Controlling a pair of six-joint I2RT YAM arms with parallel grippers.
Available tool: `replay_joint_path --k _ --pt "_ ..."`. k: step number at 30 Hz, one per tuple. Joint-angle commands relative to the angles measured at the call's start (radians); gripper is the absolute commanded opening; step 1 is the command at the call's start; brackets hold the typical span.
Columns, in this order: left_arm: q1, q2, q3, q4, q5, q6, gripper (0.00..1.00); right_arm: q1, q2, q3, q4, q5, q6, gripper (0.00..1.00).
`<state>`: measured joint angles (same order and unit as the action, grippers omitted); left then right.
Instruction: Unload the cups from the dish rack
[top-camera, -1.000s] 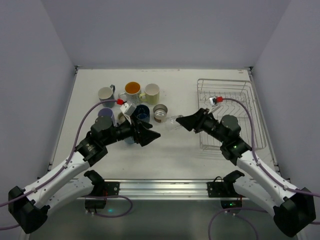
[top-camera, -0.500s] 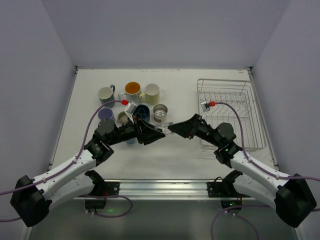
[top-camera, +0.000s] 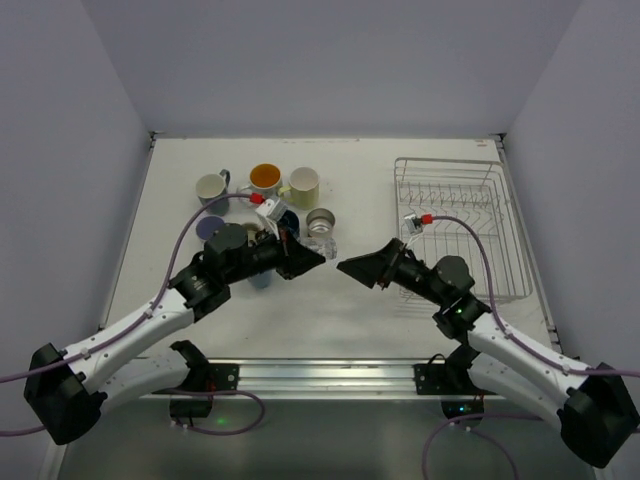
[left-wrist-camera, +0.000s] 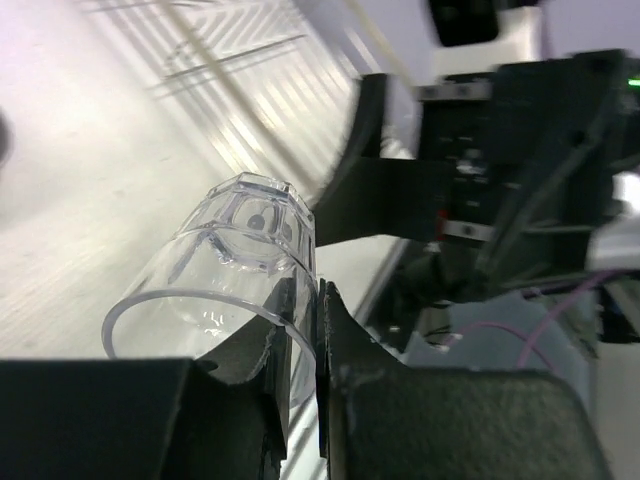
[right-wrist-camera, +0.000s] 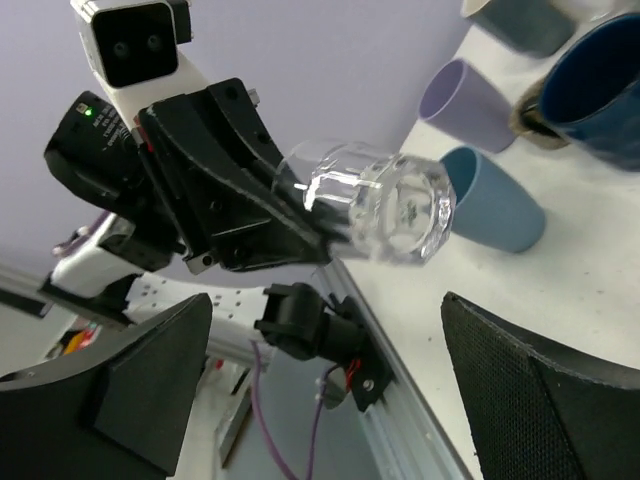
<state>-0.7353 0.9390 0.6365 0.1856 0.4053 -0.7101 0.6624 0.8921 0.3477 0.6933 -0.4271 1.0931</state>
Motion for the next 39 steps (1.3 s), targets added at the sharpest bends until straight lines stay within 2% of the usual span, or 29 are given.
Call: replay_joint_path --k 1,5,11,20,26,27,31,32,34,39 --pt "-0.001 0.044 0.132 -0.358 -0.198 0.207 0.00 0.003 -0.169 0.031 -0.288 0.166 -0.149 0.99" --pt "-0.012 0.159 0.230 -0.541 -0.281 0.302 0.00 0.002 -0.379 0.020 -0.594 0.324 -0.252 0.99" --pt "-0.059 0.372 0.337 -0.662 -0.408 0.379 0.00 0.002 -0.608 0.025 -0.831 0.447 -0.303 0.99" --pt "-0.108 0.593 0.448 -0.745 -0.572 0.425 0.00 0.002 -0.622 0.025 -0.868 0.447 -0.312 0.99" --pt "-0.116 0.687 0.469 -0.773 -0.579 0.426 0.00 0.003 -0.651 0.027 -0.854 0.442 -0.317 0.99" --pt "-0.119 0.693 0.473 -0.775 -0.583 0.425 0.02 0.003 -0.659 0.028 -0.853 0.445 -0.317 0.99" --pt "-0.121 0.712 0.489 -0.790 -0.609 0.423 0.19 0.003 -0.685 0.037 -0.856 0.449 -0.317 0.99" --pt "-0.121 0.715 0.497 -0.795 -0.612 0.425 0.27 0.003 -0.685 0.048 -0.865 0.449 -0.318 0.99" --pt "-0.121 0.721 0.506 -0.802 -0.617 0.423 0.35 0.003 -0.685 0.059 -0.883 0.450 -0.323 0.99" --pt "-0.121 0.704 0.538 -0.821 -0.634 0.422 0.50 0.002 -0.688 0.096 -0.908 0.456 -0.334 0.99"
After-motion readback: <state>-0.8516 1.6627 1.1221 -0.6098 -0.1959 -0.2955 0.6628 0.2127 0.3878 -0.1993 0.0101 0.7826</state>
